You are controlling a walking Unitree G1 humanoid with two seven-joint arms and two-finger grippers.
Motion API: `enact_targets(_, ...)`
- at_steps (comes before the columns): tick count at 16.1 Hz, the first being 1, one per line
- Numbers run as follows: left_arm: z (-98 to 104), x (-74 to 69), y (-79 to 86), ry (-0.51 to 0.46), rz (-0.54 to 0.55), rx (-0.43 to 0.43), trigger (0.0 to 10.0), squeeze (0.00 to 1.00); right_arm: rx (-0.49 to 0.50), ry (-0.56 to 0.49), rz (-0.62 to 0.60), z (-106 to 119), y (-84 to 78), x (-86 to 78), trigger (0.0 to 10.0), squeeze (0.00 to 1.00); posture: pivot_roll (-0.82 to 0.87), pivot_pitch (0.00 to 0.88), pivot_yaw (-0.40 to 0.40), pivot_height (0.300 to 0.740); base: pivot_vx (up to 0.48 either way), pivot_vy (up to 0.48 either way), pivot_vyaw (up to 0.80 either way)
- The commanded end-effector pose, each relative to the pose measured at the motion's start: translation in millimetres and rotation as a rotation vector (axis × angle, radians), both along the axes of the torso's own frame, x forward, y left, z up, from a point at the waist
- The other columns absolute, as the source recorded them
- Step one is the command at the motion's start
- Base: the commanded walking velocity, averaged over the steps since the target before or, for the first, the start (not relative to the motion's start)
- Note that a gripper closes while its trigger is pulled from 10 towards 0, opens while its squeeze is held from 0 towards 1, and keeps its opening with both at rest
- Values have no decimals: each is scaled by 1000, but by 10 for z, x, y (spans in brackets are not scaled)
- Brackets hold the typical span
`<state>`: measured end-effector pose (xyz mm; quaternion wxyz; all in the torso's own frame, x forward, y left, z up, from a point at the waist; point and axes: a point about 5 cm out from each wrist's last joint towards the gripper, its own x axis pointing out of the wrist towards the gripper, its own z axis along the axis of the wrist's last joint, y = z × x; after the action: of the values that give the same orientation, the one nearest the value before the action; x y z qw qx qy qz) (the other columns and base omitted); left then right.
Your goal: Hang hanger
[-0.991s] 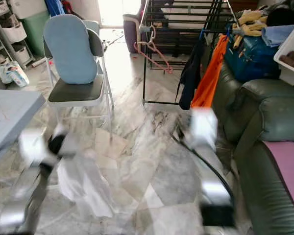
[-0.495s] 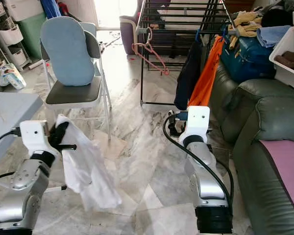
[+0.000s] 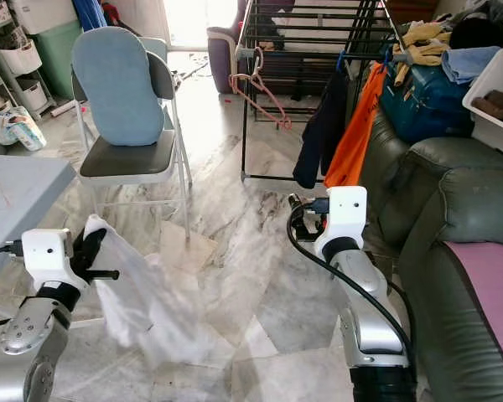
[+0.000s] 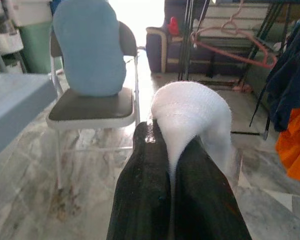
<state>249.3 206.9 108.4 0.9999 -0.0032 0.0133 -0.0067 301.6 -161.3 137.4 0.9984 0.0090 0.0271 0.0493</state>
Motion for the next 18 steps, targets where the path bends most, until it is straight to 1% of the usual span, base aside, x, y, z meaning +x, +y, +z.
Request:
enact_targets(1,87,-24,18,-49,-2,28,10000,0,24,-7,6,10,12,4,10000,0,-53,0,8,740,0,0,0)
enact_targets(4,90,-28,-3,-61,-28,22,10000,0,59,-5,16,-4,56,-17,10000,0,-60,0,9,740,0,0,0)
enact_targets(8,121,58,-46,-75,-57,6,10000,0,65,5,14,-58,77,-28,10000,0,-68,0,21,740,0,0,0)
enact_targets(10,134,82,-100,-83,-81,-4,10000,0,64,4,16,-58,89,-22,10000,0,-72,0,26,740,0,0,-609)
enact_targets(13,125,83,-116,-80,-89,-8,10000,0,64,4,18,-61,97,-15,10000,0,-72,0,26,740,0,0,-756)
enact_targets(15,127,92,-121,-80,-97,-10,10000,0,68,8,21,-65,100,-7,10000,0,-73,0,25,740,253,0,-550)
enact_targets(18,137,110,-139,-85,-109,-14,10000,0,67,8,27,-61,102,0,10000,0,-78,0,26,740,263,0,-140)
